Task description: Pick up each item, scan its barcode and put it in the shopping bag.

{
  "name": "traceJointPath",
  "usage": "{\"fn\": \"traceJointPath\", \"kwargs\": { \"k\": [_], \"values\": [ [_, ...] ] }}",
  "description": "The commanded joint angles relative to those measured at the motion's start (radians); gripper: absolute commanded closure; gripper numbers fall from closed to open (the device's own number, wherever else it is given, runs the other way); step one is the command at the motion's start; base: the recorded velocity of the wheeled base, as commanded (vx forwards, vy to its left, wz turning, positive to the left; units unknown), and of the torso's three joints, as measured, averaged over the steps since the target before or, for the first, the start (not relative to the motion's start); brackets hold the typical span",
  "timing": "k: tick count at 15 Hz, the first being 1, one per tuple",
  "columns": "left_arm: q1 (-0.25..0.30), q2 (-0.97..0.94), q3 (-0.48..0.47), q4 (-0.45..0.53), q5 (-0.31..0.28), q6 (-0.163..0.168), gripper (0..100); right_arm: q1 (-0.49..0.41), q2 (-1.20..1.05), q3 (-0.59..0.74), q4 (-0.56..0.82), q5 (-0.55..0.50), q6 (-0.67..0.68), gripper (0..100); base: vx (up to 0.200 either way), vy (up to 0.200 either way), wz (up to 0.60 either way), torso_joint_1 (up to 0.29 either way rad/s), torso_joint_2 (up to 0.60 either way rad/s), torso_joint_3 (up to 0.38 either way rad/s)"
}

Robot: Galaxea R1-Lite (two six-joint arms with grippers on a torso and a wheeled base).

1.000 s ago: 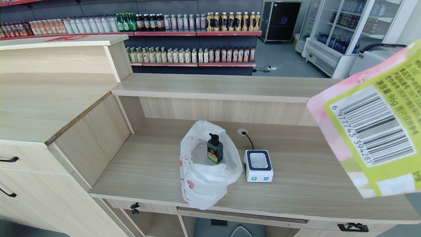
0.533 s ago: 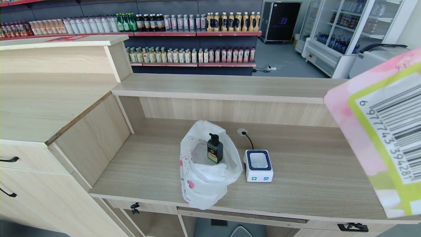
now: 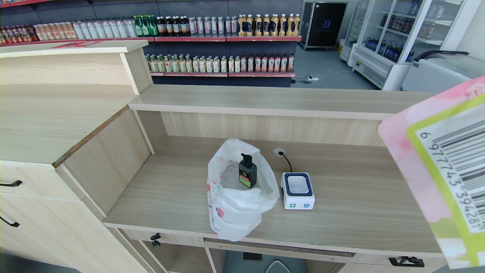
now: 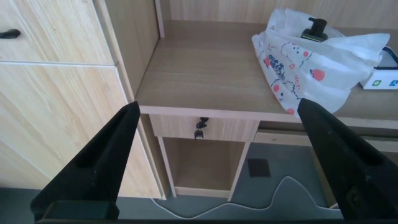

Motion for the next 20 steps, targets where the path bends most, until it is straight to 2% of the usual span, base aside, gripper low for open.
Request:
{"fn": "traceJointPath", "kwargs": {
  "k": [1, 9, 11, 13, 15, 16, 17, 19, 20],
  "values": [
    [0.0, 0.001, 0.0, 0.0, 0.0, 0.0, 0, 0.001, 0.002, 0.0, 0.0, 0.0, 0.0, 100, 0.0, 0.0, 0.0, 0.0, 0.0, 0.0],
    [0.0, 0.001, 0.0, 0.0, 0.0, 0.0, 0, 0.001, 0.021, 0.006, -0.002, -0.011, -0.008, 100, 0.0, 0.0, 0.0, 0.0, 0.0, 0.0],
    [0.0, 0.001, 0.0, 0.0, 0.0, 0.0, 0, -0.007, 0.07, 0.02, 0.001, -0.144, -0.046, 100, 0.0, 0.0, 0.0, 0.0, 0.0, 0.0],
    [0.0, 0.001, 0.0, 0.0, 0.0, 0.0, 0, -0.031, 0.183, 0.026, 0.001, -0.341, -0.212, 100, 0.0, 0.0, 0.0, 0.0, 0.0, 0.0],
    [0.0, 0.001, 0.0, 0.0, 0.0, 0.0, 0, -0.059, 0.254, 0.061, -0.014, -0.446, -0.304, 100, 0.0, 0.0, 0.0, 0.0, 0.0, 0.0],
    [0.0, 0.001, 0.0, 0.0, 0.0, 0.0, 0, -0.059, 0.254, 0.061, -0.014, -0.446, -0.304, 100, 0.0, 0.0, 0.0, 0.0, 0.0, 0.0],
    [0.0, 0.001, 0.0, 0.0, 0.0, 0.0, 0, -0.114, 0.309, 0.096, -0.023, -0.606, -0.46, 100, 0.0, 0.0, 0.0, 0.0, 0.0, 0.0],
    [0.0, 0.001, 0.0, 0.0, 0.0, 0.0, 0, -0.143, 0.366, 0.153, -0.043, -0.864, -0.686, 100, 0.0, 0.0, 0.0, 0.0, 0.0, 0.0],
    [0.0, 0.001, 0.0, 0.0, 0.0, 0.0, 0, -0.146, 0.403, 0.179, -0.094, -0.989, -0.73, 100, 0.0, 0.0, 0.0, 0.0, 0.0, 0.0]
  ]
}}
